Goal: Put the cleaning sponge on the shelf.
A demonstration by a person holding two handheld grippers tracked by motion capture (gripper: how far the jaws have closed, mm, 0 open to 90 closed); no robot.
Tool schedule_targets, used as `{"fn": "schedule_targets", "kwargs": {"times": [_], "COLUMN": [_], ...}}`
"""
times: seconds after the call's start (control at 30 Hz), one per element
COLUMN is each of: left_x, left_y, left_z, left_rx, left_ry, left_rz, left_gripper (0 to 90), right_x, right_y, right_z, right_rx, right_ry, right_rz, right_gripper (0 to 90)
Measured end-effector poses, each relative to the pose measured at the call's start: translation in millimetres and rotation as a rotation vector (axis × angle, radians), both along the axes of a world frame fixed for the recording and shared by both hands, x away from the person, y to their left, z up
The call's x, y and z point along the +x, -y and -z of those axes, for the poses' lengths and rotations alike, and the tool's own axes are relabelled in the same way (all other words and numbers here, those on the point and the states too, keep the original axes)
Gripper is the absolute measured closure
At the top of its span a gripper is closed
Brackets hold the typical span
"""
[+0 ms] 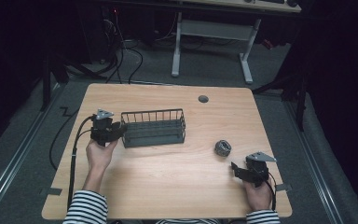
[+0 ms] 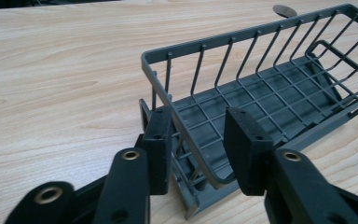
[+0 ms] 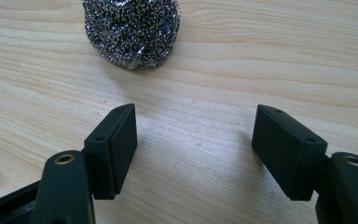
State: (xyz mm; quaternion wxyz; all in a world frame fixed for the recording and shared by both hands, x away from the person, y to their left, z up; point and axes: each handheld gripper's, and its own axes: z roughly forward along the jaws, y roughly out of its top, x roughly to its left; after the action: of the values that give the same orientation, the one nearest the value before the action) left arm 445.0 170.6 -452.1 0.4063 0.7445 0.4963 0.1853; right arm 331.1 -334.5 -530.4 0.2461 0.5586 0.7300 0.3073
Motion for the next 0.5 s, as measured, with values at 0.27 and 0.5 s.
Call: {"fn": "schedule_targets", "kwargs": {"times": [0.27,0.5], "left_x": [-3.6,-6.9], "left_y": [2.9,10.8], "left_z": [-1.5,-1.5], "left_rx": [0.021,0.03], "left_ry": [0.008,0.012], "left_rz": [0.006,0.036], "left_gripper": [67.4,69.8], "right_x": [0.0,0.0], "right_y": [0.0,0.0], "right_z": [0.0,0.0], "right_rx": [0.0,-0.001], "right_ry": [0.0,0.0], "right_rz": [0.0,-0.002], "right_gripper": [31.4,31.4]}}
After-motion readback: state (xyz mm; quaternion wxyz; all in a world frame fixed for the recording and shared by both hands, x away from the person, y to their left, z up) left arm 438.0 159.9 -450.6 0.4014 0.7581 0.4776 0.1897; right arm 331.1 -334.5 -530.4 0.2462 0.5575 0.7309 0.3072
